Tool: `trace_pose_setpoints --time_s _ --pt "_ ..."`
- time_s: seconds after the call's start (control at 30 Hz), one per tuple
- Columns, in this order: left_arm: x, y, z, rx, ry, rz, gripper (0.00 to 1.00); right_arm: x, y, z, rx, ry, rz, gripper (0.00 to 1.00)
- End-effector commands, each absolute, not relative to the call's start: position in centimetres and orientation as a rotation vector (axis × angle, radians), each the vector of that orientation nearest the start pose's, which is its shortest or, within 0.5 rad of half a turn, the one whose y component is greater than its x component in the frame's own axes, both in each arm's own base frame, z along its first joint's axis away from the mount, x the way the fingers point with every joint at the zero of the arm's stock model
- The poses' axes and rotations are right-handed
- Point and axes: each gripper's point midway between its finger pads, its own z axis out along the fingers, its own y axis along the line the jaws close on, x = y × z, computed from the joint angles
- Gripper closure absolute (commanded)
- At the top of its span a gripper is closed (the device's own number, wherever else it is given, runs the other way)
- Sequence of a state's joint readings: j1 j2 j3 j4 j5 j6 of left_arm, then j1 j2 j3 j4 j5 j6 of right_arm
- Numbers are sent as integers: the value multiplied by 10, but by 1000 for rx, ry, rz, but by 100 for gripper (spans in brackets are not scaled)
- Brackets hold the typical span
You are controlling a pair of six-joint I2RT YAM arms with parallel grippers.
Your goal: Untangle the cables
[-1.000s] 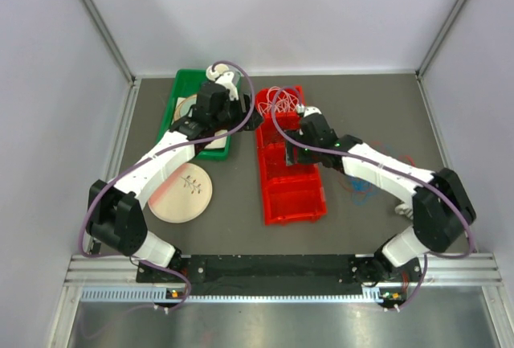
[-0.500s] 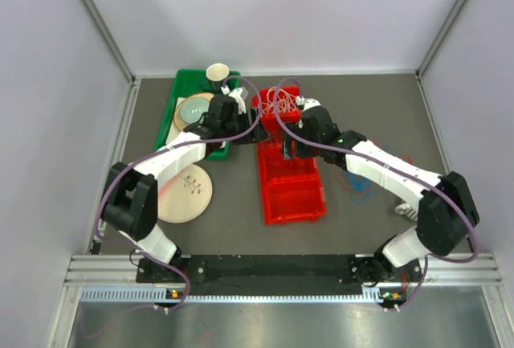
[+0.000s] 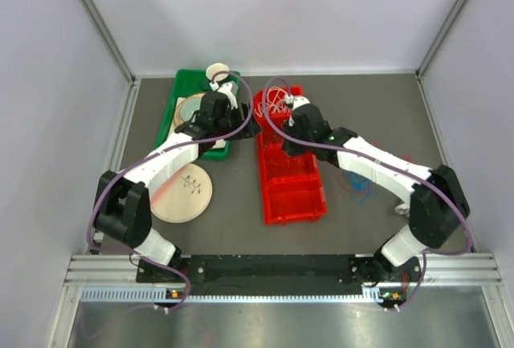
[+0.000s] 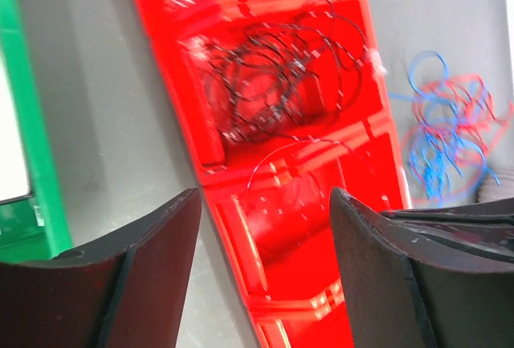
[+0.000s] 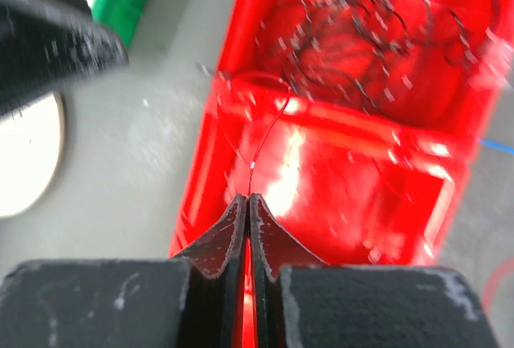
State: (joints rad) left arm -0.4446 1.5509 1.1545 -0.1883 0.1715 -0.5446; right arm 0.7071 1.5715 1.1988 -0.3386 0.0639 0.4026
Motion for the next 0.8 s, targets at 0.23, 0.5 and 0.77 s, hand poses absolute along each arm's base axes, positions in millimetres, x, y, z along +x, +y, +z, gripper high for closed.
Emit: trace_pose_setpoints --time_s 0.23,0.5,0.77 --pt "357 -278 185 195 2246 -1041 32 281 227 140 -402 2249 373 100" --pt "355 -281 175 191 2275 -1053 32 271 220 113 -370 2326 349 100" --pt "353 -282 180 194 2266 -1062 33 299 231 123 -201 2356 309 100"
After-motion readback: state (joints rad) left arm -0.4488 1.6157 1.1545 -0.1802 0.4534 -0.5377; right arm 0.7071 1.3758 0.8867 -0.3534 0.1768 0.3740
